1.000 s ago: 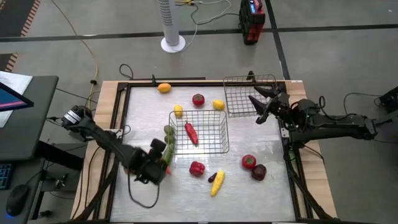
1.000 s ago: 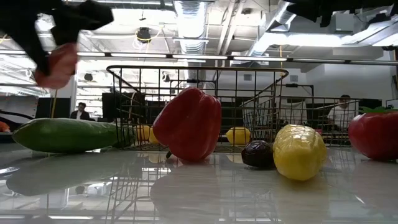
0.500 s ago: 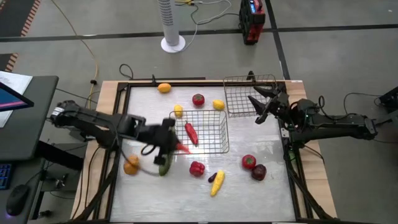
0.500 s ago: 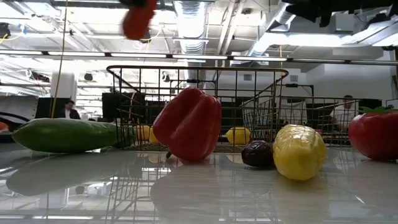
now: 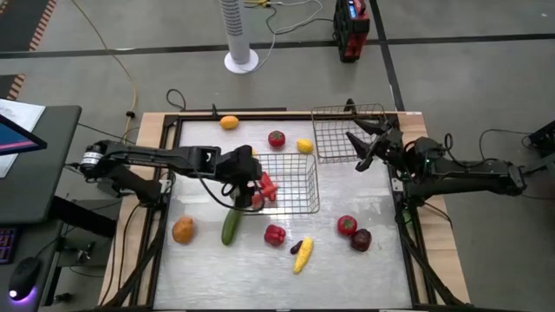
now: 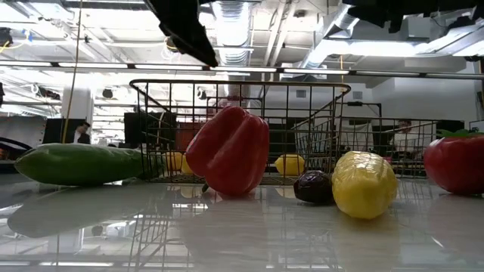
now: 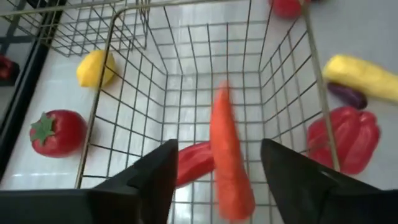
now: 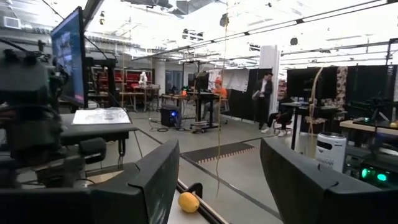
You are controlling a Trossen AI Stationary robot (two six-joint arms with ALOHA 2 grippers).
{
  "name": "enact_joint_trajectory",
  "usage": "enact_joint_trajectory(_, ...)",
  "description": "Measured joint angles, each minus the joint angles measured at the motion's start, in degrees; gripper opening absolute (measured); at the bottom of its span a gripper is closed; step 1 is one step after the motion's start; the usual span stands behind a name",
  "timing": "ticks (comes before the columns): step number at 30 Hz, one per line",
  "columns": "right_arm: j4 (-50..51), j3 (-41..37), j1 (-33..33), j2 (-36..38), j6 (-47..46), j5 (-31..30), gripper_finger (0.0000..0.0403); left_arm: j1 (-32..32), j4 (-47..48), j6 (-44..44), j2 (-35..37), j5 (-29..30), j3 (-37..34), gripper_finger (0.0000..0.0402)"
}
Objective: Sort produce into baskets
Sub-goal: Put the green cucumber into the left wire basket
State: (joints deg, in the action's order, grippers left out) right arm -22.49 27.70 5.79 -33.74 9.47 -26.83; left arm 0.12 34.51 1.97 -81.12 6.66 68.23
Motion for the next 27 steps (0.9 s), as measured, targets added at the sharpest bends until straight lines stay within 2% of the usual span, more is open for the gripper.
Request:
enact_joint_trajectory(3,0.76,0.00,0.77,0.02,-0.23,0.00,0.0253,-0.40,-0.50,1.82,-0.18,-0.22,0.19,0.0250)
enact_joint_trajectory(7,1.07,0.00,1.54,0.01,-1.06,-0.01,0.0253,-2.57,-0.60,1.87,-0.22,-0.12,0.73,0.0255)
enact_joint_trajectory(14,1.03,0.00,1.51,0.01,-1.49,0.00,0.0253,-12.26,-0.12,0.07,-0.51,1.95,1.42,0.0256)
enact_joint_trajectory(19,1.01,0.00,1.50,0.00,-1.53,0.00,0.0253,-17.49,4.76,-12.71,-0.97,3.35,1.44,0.0256)
enact_joint_trajectory(27,0.97,0.00,1.48,0.00,-2.14,0.00,0.0253,-23.04,21.53,-39.28,-1.07,-0.90,1.42,0.0256)
